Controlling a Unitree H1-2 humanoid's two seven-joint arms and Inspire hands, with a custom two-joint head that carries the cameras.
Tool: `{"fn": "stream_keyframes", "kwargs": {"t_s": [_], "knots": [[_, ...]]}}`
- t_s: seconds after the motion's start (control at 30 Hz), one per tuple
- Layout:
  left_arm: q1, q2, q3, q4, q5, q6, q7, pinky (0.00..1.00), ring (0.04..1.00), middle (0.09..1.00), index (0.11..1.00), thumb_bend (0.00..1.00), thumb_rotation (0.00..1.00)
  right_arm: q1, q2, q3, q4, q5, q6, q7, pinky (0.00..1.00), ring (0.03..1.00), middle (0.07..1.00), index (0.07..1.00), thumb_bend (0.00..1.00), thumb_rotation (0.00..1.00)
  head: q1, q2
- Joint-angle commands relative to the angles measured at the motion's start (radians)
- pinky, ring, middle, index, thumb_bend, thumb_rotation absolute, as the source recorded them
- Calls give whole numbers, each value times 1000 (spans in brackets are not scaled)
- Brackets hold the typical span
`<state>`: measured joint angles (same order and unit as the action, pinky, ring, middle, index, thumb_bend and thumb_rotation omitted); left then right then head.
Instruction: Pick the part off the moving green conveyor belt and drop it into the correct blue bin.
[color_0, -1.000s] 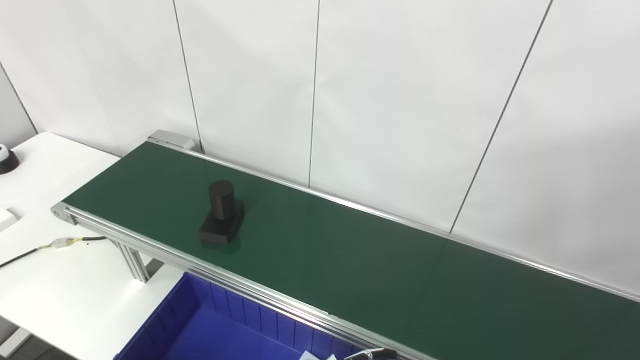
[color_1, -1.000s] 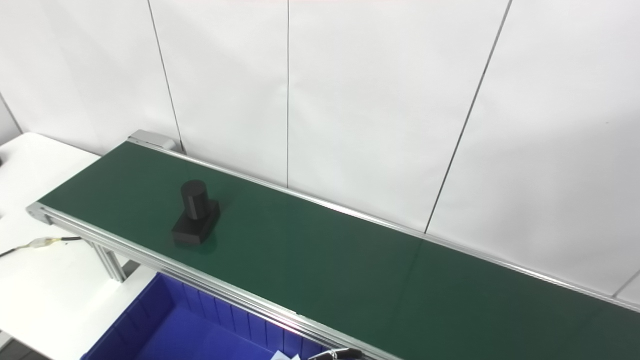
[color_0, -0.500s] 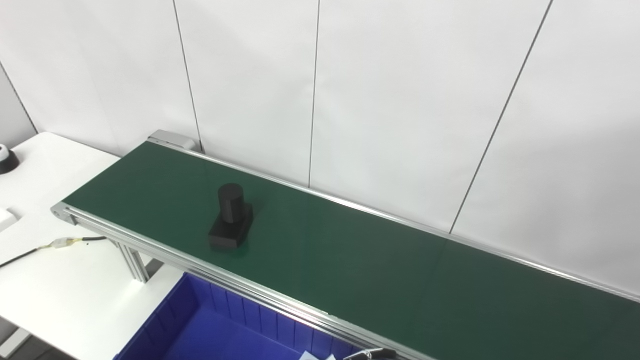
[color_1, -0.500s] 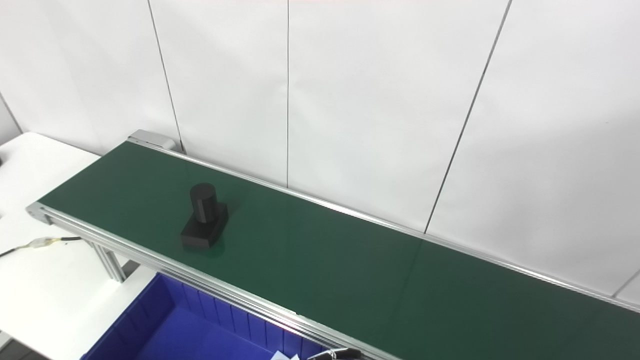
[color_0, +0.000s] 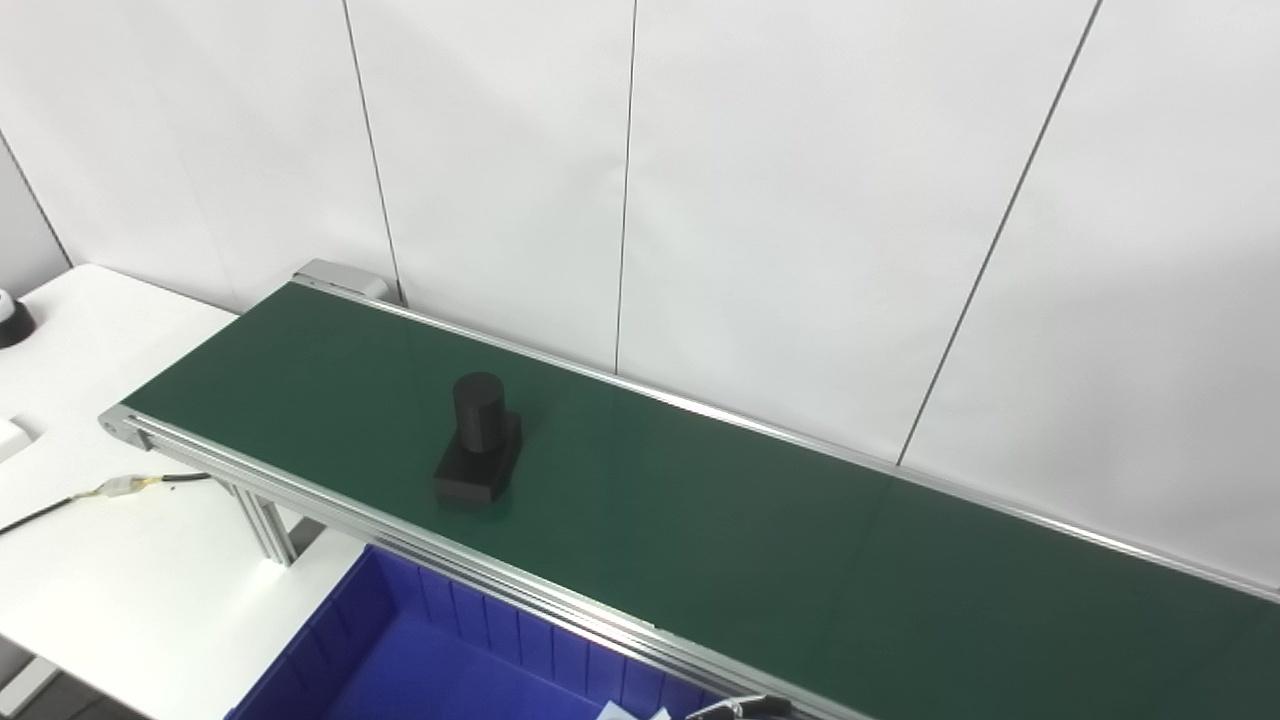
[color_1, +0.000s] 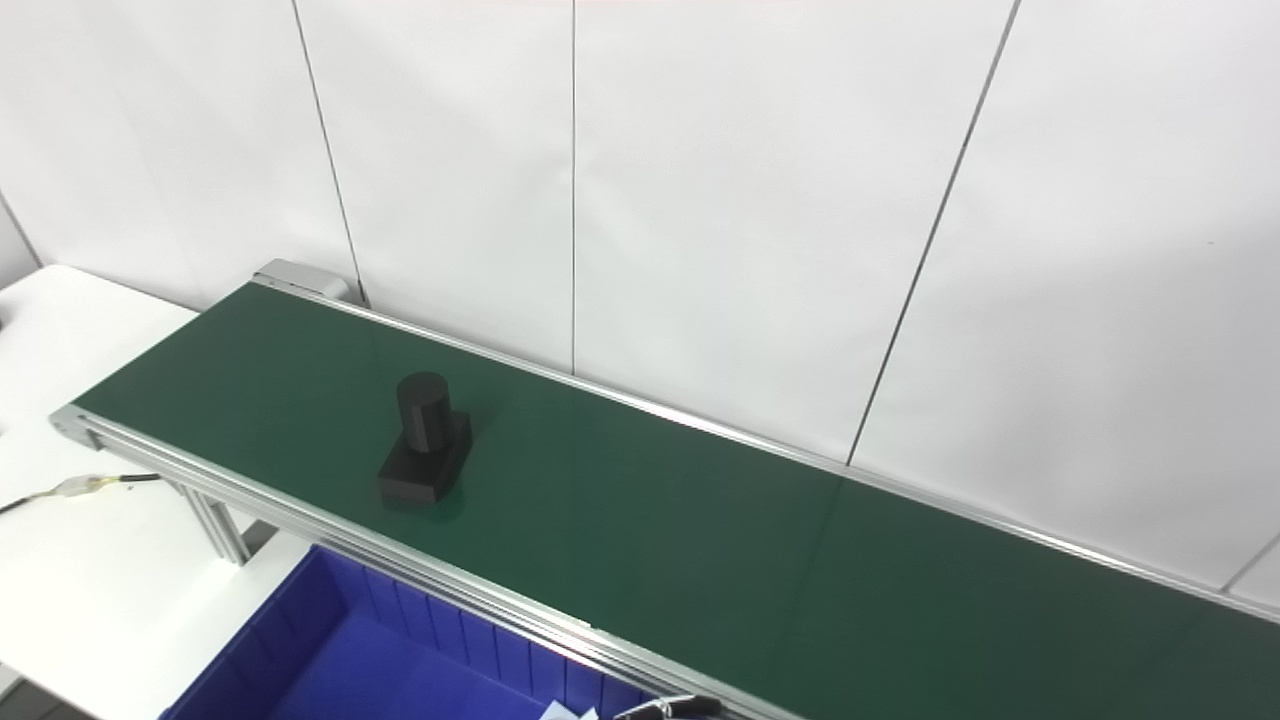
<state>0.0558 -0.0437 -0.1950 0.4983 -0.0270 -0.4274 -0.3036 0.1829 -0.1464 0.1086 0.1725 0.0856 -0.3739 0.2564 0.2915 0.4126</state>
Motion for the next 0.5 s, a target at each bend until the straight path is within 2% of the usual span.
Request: {"fn": "stream_keyframes", "kwargs": {"t_s": [0.0,0.17,0.23,0.47], "knots": [[-12,-9,-1,-23,4,-41,8,661,739,792,854,972,406,-6,-5,-8,-37,10,-34,2,614,705,773,858,767,203,0,1],[-9,-10,-2,-25,1,-41,8,663,740,793,850,960,387,1,-5,-14,-59,0,-24,-6,612,712,768,850,776,197,-3,0],[-12,-9,0,-21,-1,-41,8,663,741,794,846,974,400,3,-3,-16,-70,4,-17,-7,610,716,766,845,780,187,-37,7],[-9,-6,4,-23,-18,-42,-4,657,739,794,848,984,406,17,-6,-17,-138,-10,0,-17,593,694,766,821,799,154,-80,12]]}}
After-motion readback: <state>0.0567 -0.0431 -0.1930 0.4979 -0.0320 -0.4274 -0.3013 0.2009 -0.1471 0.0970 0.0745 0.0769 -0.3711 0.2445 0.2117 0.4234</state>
